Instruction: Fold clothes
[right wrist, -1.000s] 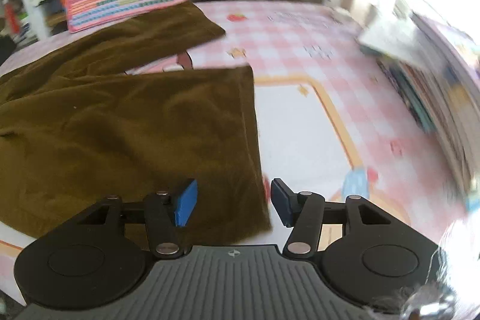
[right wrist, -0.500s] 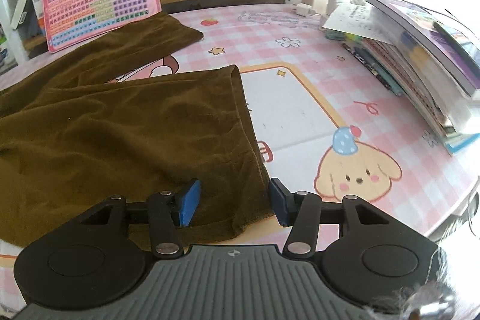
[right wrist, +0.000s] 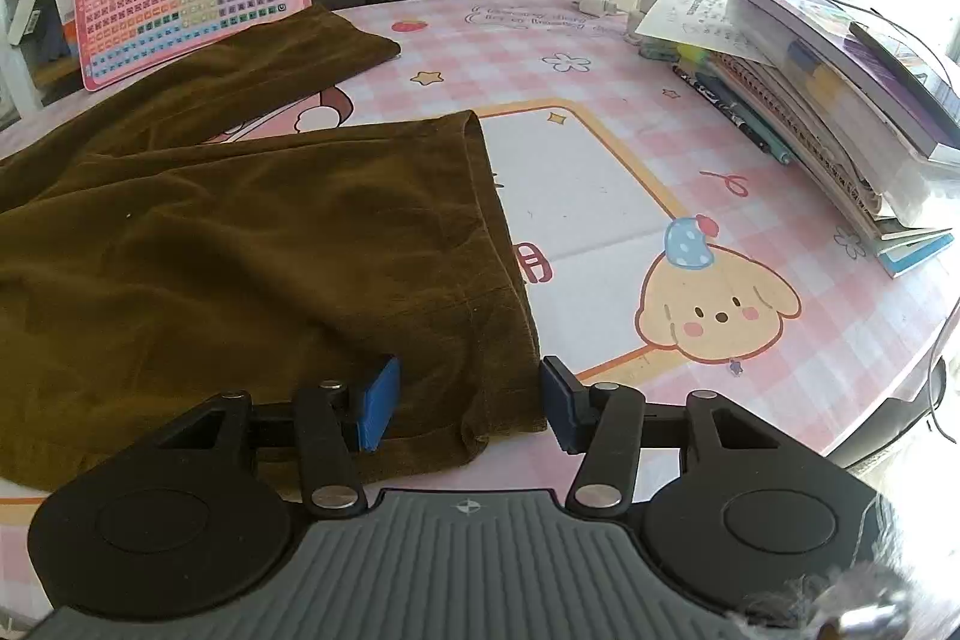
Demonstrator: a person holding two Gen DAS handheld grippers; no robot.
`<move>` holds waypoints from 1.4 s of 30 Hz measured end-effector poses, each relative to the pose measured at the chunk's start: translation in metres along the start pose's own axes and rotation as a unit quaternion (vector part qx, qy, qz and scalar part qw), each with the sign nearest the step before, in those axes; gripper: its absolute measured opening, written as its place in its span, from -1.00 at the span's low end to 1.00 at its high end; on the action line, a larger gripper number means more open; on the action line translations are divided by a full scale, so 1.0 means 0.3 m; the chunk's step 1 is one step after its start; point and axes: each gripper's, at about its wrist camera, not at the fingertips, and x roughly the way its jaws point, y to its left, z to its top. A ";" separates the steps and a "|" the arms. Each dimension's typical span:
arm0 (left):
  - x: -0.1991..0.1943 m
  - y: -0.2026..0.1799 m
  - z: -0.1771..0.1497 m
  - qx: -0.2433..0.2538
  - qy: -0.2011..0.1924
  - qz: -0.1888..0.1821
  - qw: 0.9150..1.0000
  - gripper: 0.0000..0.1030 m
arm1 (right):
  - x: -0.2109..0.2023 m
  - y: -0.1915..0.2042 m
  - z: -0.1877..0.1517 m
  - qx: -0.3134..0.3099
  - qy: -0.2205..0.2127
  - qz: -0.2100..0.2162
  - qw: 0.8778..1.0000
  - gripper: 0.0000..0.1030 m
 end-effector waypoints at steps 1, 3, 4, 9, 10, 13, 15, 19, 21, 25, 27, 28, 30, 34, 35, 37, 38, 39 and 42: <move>-0.017 -0.001 0.007 0.009 -0.012 -0.002 1.000 -0.83 | 0.002 0.001 -0.001 0.001 0.001 0.000 1.000 -0.03; -0.032 0.009 0.021 0.017 -0.017 0.003 1.000 -0.83 | 0.005 0.009 -0.001 -0.005 0.000 0.007 1.000 -0.02; -0.028 0.020 0.025 0.020 -0.014 0.011 1.000 -0.83 | 0.007 0.015 0.000 -0.010 -0.001 0.012 1.000 -0.02; 0.002 0.040 0.002 0.027 -0.003 0.035 0.999 -0.82 | 0.023 0.050 0.014 -0.033 -0.007 0.020 0.999 -0.03; 0.002 0.037 -0.003 0.028 -0.005 0.037 0.999 -0.82 | 0.027 0.051 0.018 -0.036 -0.008 0.019 0.999 -0.03; 0.005 0.031 -0.007 0.029 -0.006 0.039 0.999 -0.81 | 0.040 0.048 0.034 -0.041 -0.009 0.015 0.999 -0.02; 0.006 0.033 -0.004 0.031 -0.002 0.036 0.999 -0.79 | 0.049 0.041 0.044 -0.042 -0.010 0.013 0.999 -0.02; -0.014 0.044 -0.007 0.035 0.001 0.028 0.999 -0.71 | 0.055 0.030 0.051 -0.041 -0.006 0.019 0.999 0.03; -0.029 0.044 -0.011 0.043 -0.001 0.028 0.999 -0.72 | 0.052 0.021 0.047 -0.036 -0.004 0.025 0.999 0.03; -0.072 0.019 -0.020 0.079 -0.013 0.034 0.996 -0.71 | 0.019 0.019 0.028 -0.024 -0.007 0.029 0.999 0.06; -0.098 -0.004 -0.027 0.107 -0.020 0.033 0.994 -0.70 | 0.001 0.019 0.019 -0.018 -0.009 0.030 0.999 0.06; -0.111 -0.017 -0.031 0.122 -0.023 0.032 0.992 -0.69 | -0.008 0.019 0.014 -0.015 -0.010 0.030 0.999 0.06; -0.129 -0.049 -0.045 0.155 -0.027 0.028 0.987 -0.56 | -0.026 0.019 0.004 -0.010 -0.012 0.032 0.999 0.07; -0.157 -0.124 -0.082 0.222 -0.029 0.018 0.974 -0.32 | -0.070 0.024 -0.013 0.006 -0.016 0.033 0.999 0.14; -0.161 -0.146 -0.093 0.239 -0.027 0.015 0.970 -0.29 | -0.085 0.028 -0.016 0.012 -0.016 0.034 0.999 0.17; -0.165 -0.185 -0.116 0.268 -0.020 0.010 0.963 -0.18 | -0.110 0.039 -0.020 0.016 -0.019 0.035 0.999 0.20; -0.165 -0.202 -0.126 0.278 -0.018 0.009 0.960 -0.07 | -0.121 0.046 -0.022 0.015 -0.020 0.035 0.999 0.24; -0.167 -0.217 -0.137 0.289 -0.017 0.007 0.957 0.01 | -0.132 0.054 -0.024 0.014 -0.022 0.036 0.999 0.27; -0.173 -0.257 -0.171 0.316 -0.017 0.001 0.948 0.31 | -0.165 0.077 -0.031 0.009 -0.026 0.041 0.999 0.38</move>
